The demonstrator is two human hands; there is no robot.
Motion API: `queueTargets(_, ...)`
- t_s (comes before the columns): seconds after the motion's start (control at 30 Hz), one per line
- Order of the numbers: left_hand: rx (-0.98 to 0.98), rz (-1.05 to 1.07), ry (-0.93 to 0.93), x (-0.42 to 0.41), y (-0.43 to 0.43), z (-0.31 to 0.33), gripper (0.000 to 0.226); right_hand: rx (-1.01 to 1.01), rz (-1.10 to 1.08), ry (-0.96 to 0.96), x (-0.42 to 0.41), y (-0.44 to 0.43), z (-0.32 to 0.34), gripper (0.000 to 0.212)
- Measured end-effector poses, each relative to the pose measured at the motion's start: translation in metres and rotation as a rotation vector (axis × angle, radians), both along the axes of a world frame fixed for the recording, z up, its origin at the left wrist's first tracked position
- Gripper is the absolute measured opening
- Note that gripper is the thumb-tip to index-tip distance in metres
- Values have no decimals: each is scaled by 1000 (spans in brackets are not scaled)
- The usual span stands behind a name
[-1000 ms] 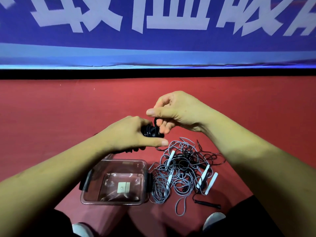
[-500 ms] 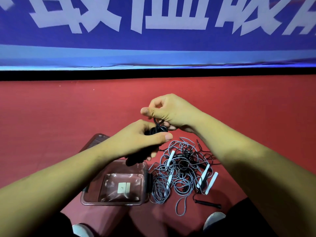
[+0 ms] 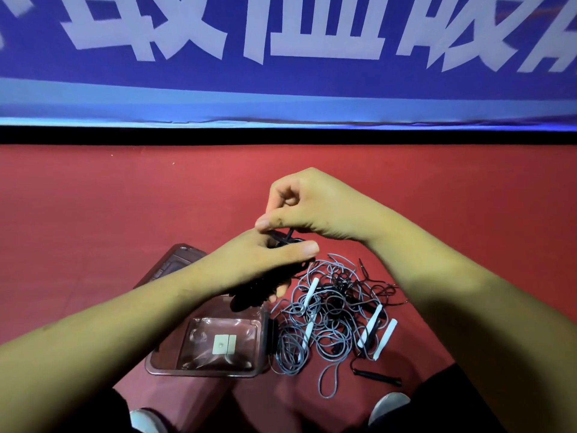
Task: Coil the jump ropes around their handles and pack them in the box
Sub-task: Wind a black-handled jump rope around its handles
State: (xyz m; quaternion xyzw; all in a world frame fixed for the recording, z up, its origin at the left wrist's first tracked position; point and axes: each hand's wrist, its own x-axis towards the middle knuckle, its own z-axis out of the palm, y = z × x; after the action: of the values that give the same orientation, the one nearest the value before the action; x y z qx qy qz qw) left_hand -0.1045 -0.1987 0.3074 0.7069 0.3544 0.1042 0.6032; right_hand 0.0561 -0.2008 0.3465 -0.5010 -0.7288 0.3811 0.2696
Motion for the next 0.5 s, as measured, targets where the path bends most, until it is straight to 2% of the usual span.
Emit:
queueTargets(0.07, -42, 43, -5, 3, -1, 0, 63, 69, -40, -49, -2, 1, -1, 23)
queueTargets(0.23, -65, 67, 6, 7, -1, 0, 51, 110, -104, -80, 0, 3, -3, 26)
queueTargets(0.4, -45, 8, -4, 5, 5, 0, 53, 11, -133, -8, 7, 4, -6, 30)
queueTargets(0.5, -34, -9, -23, 4, 5, 0, 47, -60, -143, 36, 8, 3, -9, 30)
